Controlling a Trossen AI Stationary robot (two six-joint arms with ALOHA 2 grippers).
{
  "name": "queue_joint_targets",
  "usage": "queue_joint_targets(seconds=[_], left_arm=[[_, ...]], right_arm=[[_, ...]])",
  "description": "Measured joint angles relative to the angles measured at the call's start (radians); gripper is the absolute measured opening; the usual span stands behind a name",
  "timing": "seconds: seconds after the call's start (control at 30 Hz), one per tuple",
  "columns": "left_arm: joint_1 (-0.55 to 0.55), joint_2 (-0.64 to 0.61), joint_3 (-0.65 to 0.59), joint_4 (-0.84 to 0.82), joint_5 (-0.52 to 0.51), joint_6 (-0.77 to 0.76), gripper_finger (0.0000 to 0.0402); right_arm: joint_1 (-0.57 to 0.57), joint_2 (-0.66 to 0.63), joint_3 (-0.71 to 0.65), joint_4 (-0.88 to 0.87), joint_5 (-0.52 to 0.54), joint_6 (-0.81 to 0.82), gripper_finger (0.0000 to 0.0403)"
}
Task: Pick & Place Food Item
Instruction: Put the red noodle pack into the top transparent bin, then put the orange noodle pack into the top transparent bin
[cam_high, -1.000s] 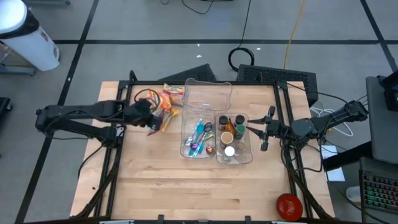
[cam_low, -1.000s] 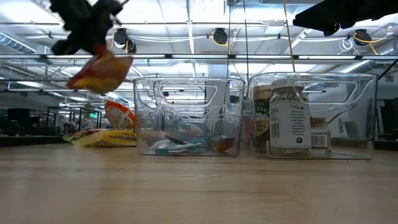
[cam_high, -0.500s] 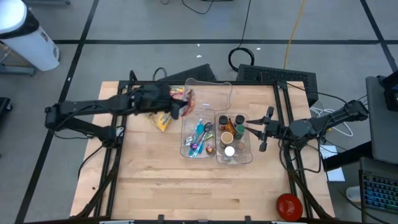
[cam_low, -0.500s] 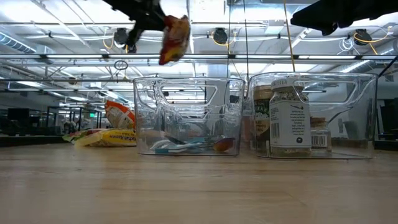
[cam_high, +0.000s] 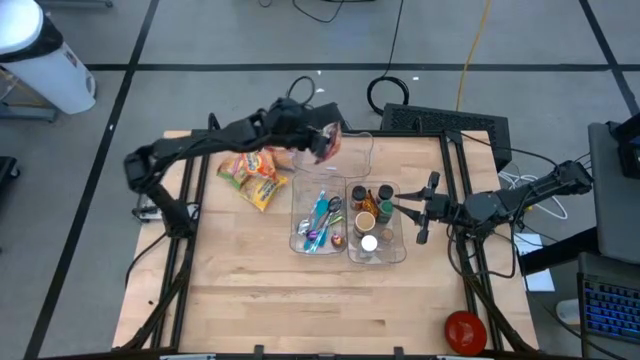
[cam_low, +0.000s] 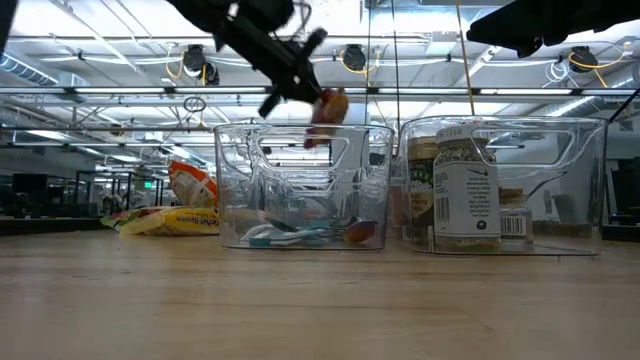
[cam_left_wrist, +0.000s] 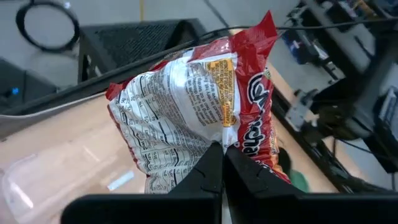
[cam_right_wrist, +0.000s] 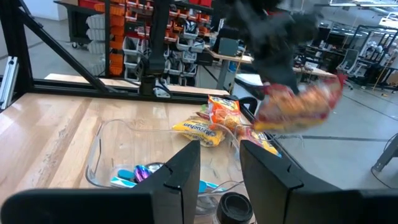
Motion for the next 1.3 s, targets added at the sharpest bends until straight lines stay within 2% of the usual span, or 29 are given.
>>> queue_joint_targets(seconds=[0.33, 0.5, 0.6, 0.73, 1.07, 1.2, 1.3], left_arm=[[0.023, 0.267, 0.101, 0.194, 0.12, -0.075, 0.0007], [0.025, 0.338, 0.122, 0.273, 0.181, -0.094, 0.0004], [0.023, 0.349, 0.121, 0.27, 0.182, -0.095, 0.0011], [0.024, 0.334, 0.122, 0.272, 0.193, -0.045, 0.0057], [0.031, 0.255, 0.122, 0.249, 0.26, 0.033, 0.0207], [0.058, 0.158, 0.122, 0.133, 0.312, 0.067, 0.0238], [0.061, 0.062, 0.118, -0.035, 0.27, 0.164, 0.025]], right_arm=[[0.0, 0.0, 0.0, 0.0, 0.0, 0.0, 0.0105], [0.0, 0.001, 0.0, 0.0, 0.0, 0.0, 0.0105], [0.0, 0.003, 0.0, 0.0, 0.0, 0.0, 0.0105], [0.0, 0.004, 0.0, 0.0, 0.0, 0.0, 0.0105], [0.0, 0.004, 0.0, 0.0, 0.0, 0.0, 0.0105], [0.0, 0.004, 0.0, 0.0, 0.0, 0.0, 0.0105], [0.0, 0.004, 0.0, -0.001, 0.0, 0.021, 0.0105]])
